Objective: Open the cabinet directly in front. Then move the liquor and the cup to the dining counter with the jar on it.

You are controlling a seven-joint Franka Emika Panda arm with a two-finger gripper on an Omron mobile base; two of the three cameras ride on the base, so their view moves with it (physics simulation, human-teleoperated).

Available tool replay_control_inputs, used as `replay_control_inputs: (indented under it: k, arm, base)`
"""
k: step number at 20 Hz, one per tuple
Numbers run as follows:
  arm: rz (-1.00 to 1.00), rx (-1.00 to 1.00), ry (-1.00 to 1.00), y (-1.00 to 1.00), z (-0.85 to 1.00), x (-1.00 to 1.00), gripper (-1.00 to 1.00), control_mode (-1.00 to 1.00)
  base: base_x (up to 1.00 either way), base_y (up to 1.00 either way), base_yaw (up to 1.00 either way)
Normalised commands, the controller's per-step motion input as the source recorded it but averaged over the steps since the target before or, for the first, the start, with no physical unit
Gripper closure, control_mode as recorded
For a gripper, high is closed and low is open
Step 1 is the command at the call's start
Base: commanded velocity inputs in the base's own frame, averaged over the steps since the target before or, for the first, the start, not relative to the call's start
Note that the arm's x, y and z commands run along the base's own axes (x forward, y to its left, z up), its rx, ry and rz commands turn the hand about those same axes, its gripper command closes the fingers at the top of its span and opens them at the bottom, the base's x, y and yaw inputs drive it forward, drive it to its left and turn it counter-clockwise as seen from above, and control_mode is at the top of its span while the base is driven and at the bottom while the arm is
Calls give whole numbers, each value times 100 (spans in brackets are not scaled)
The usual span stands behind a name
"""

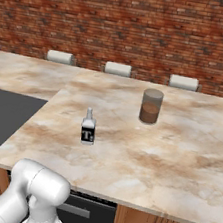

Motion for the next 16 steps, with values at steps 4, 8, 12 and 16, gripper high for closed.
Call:
replay_control_inputs:
  k: [4, 8, 12, 16]
  arm:
    - [0, 0, 0, 14, 2, 0, -100, -100]
    - [-7, 0, 0, 46, 3, 14, -100, -100]
    - [-1, -4, 0, 43, 0, 8, -100, -100]
    - [6, -17, 0, 51, 0, 9, -100, -100]
  base:
    - [0, 0, 0]
    - [0, 0, 0]
    - [0, 0, 0]
    - [0, 0, 0]
